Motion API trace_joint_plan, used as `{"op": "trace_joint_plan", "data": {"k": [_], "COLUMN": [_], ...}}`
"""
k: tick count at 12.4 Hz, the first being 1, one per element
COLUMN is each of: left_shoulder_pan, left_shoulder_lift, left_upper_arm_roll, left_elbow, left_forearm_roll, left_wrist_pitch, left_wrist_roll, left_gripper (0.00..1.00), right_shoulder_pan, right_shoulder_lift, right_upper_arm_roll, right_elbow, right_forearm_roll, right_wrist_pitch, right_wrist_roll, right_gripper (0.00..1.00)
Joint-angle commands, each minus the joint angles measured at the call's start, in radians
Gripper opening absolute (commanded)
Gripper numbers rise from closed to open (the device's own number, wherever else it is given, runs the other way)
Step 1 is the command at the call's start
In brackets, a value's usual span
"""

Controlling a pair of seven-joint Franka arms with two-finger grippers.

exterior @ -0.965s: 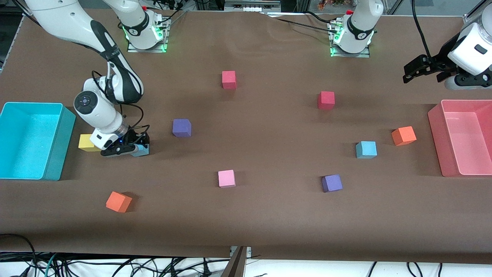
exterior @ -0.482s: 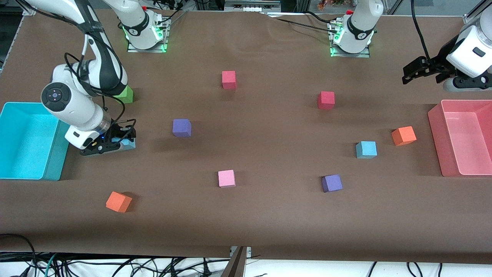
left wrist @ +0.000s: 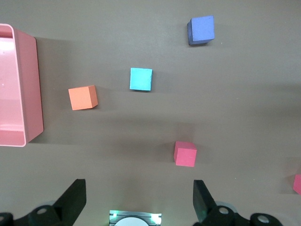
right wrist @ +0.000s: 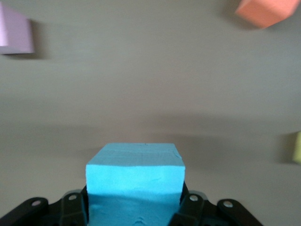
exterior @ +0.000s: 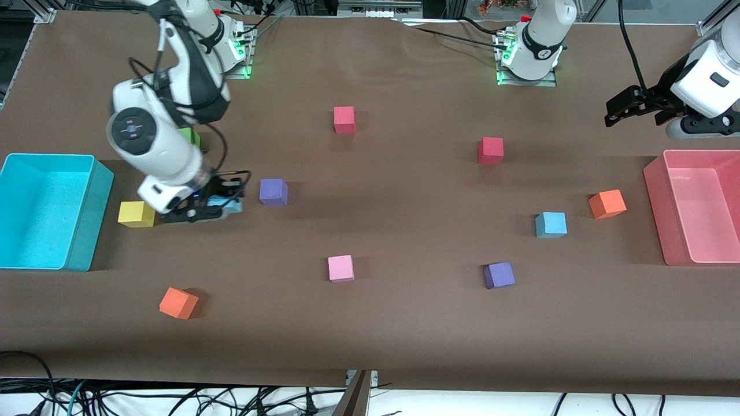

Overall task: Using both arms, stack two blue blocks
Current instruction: 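Lift the cyan cube and carry it toward the table middle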

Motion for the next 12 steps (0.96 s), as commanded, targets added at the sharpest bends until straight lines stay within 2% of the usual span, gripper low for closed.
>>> {"op": "trace_joint_plan", "data": {"k": [1, 3, 8, 11, 12], "left_shoulder_pan": [-0.003, -0.003, -0.003, -0.003, -0.003], "left_shoulder_lift": [-0.008, -0.008, -0.004, -0.003, -0.003], "left_upper_arm_roll": [0.002, 0.0, 0.0, 0.0, 0.0], "left_elbow": [-0.013, -0.015, -0.016, -0.016, -0.016], "left_forearm_roll": [0.017, 0.017, 0.017, 0.017, 0.016], "left_wrist_pitch": [0.007, 0.007, 0.007, 0.005, 0.007], "left_wrist_roll": [0.011, 0.008, 0.008, 0.011, 0.008], "left_gripper": [1.0, 1.0, 1.0, 1.0, 1.0], "right_shoulder_pan": [0.072, 0.144, 0.288, 0.32, 0.323], "right_shoulder_lift": [0.084, 0.141, 0.292, 0.354, 0.356], "right_upper_arm_roll": [0.061, 0.067, 0.067, 0.066, 0.066], "right_elbow": [0.076, 0.11, 0.108, 0.102, 0.099], "right_forearm_roll": [0.01, 0.008, -0.011, -0.123, -0.128], "right_wrist_pitch": [-0.007, 0.044, 0.258, 0.305, 0.318], "right_wrist_roll": [0.206, 0.315, 0.444, 0.491, 0.491], "right_gripper": [0.29, 0.29, 0.3, 0.3, 0.3]}}
